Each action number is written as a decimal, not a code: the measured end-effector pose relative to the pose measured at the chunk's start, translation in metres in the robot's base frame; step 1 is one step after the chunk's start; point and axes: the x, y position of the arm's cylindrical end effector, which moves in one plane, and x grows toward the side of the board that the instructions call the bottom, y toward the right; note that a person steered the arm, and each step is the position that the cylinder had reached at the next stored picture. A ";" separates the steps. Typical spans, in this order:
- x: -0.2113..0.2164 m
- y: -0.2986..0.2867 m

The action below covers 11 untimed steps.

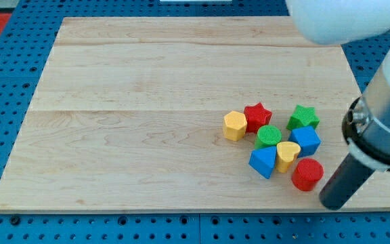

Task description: Push the green blocks towards the right center of the board

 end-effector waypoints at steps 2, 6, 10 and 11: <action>0.002 -0.038; -0.047 -0.149; -0.114 -0.045; -0.114 -0.031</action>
